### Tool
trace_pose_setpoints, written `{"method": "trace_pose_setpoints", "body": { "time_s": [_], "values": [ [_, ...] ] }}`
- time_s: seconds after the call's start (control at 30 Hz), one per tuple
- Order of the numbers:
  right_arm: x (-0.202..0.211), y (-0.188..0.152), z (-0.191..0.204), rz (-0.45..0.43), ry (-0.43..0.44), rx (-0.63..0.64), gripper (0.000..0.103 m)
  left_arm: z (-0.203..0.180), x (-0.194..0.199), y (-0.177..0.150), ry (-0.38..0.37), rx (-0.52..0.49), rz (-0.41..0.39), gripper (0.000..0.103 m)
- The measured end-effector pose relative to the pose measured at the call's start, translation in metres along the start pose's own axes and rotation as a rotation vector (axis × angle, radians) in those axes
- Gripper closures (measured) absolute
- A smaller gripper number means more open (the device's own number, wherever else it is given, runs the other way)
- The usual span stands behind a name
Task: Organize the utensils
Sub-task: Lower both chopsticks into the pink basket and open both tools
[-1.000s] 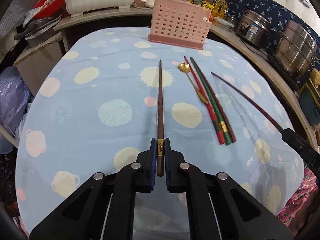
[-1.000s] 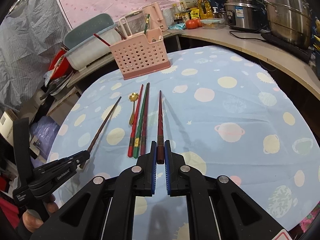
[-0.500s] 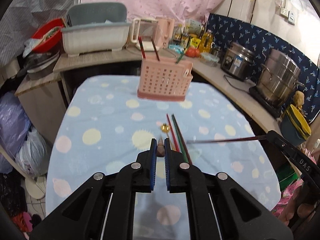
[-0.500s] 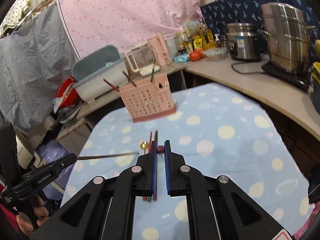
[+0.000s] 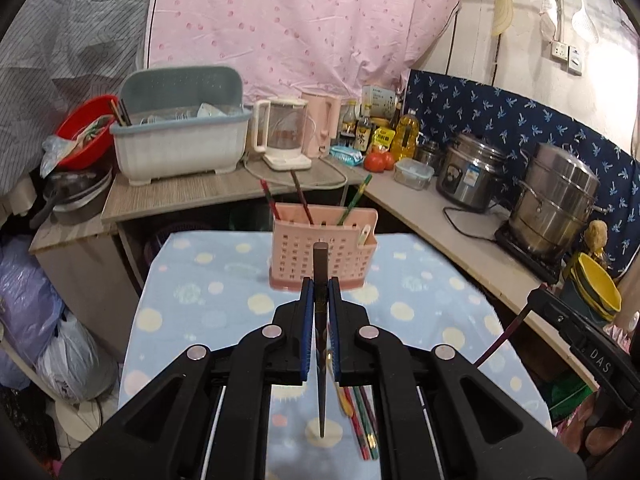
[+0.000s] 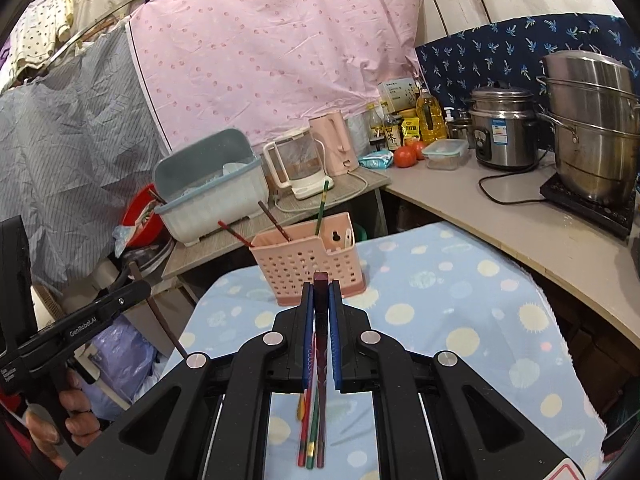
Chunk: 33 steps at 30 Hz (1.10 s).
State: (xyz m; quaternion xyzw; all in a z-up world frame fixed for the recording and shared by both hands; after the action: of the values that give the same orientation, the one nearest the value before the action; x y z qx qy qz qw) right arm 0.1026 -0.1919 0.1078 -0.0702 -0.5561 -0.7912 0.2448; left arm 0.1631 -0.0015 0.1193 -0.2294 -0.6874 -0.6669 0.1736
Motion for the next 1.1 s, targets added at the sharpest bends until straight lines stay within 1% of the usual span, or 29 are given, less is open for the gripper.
{"method": "trace_pose_setpoints", "body": {
  "time_s": [0.13, 0.23, 0.3, 0.5, 0.63, 0.73, 0.8, 0.9, 1.1],
  "values": [
    [-0.015, 0.032, 0.000, -0.037, 0.002, 0.005, 0.096, -0.002, -0.006, 0.035, 0.005, -0.001, -0.048, 0.096],
    [-0.029, 0.063, 0.001, -0.075, 0.020, -0.002, 0.096, -0.002, -0.010, 0.065, 0.004, 0.009, -0.096, 0.096],
    [-0.038, 0.084, 0.002, -0.105, 0.015, 0.008, 0.096, -0.002, -0.014, 0.085, 0.006, 0.016, -0.122, 0.096],
    [-0.077, 0.150, 0.012, -0.177, 0.002, 0.033, 0.096, -0.001, -0.030, 0.152, 0.027, 0.034, -0.207, 0.096],
    [-0.108, 0.179, 0.013, -0.201, -0.008, 0.035, 0.096, -0.002, -0.045, 0.185, 0.033, 0.044, -0.257, 0.096],
    [-0.132, 0.188, 0.008, -0.203, -0.003, 0.012, 0.096, 0.001, -0.063, 0.198, 0.045, 0.054, -0.269, 0.096],
    [-0.148, 0.190, 0.006, -0.199, 0.002, 0.006, 0.096, 0.002, -0.077, 0.201, 0.052, 0.060, -0.265, 0.096],
    [-0.172, 0.185, 0.001, -0.177, 0.002, -0.001, 0.096, 0.005, -0.101, 0.200, 0.053, 0.069, -0.237, 0.096],
    [-0.210, 0.164, -0.013, -0.110, -0.003, -0.032, 0.096, 0.006, -0.139, 0.182, 0.055, 0.066, -0.177, 0.096]
  ]
}}
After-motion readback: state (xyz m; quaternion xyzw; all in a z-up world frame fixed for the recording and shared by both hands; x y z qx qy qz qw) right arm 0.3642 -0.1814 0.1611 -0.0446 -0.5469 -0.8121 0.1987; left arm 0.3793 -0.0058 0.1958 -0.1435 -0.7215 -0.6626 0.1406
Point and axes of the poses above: each gripper's, at about its wrist camera, not at the fingertips, and x roughly against the way its jaws point, z to its left, y to its top, the point moved 6 cm from there along -x, roughly the way its jaws point, and after that the axes turned 12 degrees about y, right-handed, at the moved point
